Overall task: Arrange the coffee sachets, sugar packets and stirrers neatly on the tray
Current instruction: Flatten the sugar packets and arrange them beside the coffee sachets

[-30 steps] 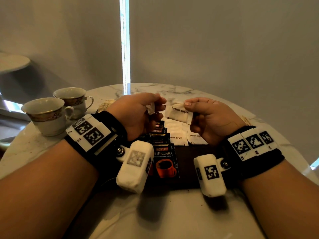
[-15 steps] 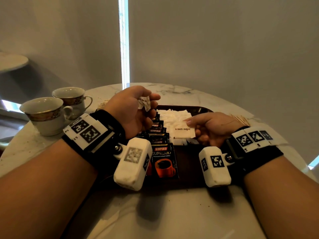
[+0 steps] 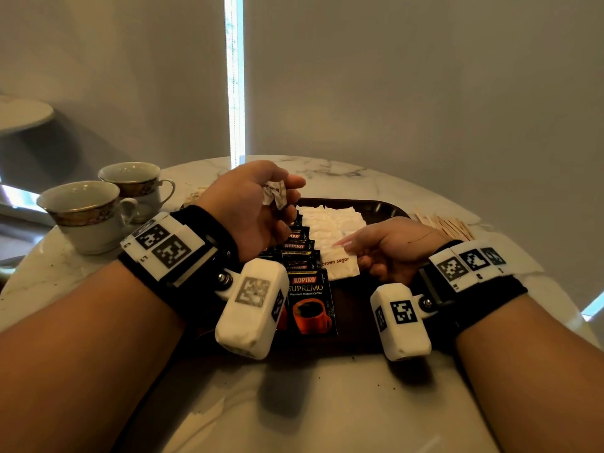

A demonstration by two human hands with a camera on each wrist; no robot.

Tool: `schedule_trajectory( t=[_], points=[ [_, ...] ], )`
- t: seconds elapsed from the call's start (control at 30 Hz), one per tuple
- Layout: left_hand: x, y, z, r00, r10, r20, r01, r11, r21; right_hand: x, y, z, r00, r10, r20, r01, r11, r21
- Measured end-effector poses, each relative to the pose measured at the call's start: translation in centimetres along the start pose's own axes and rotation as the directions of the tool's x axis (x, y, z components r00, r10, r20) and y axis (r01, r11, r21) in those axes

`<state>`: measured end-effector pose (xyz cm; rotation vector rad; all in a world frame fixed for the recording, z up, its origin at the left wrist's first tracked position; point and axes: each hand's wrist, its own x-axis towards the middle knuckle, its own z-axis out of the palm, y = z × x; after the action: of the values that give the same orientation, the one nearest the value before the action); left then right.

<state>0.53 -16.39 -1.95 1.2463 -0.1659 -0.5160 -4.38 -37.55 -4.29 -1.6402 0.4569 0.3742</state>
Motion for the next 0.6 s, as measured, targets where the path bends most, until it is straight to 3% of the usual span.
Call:
schedule_trajectory(
  t=[0.27, 0.6],
  points=[
    [-0.03, 0.10, -0.06, 1.000, 0.001, 0.009, -0.001, 1.000, -0.008, -0.23, -0.61, 0.00, 1.000, -0.002, 0.009, 0.002, 1.000, -0.004],
    [0.07, -0.01, -0.07, 1.000, -0.006, 0.014, 0.006, 1.000, -0.008, -0.40, -0.46, 0.24, 0.997, -0.045, -0.069, 0.043, 0.999, -0.030]
  ],
)
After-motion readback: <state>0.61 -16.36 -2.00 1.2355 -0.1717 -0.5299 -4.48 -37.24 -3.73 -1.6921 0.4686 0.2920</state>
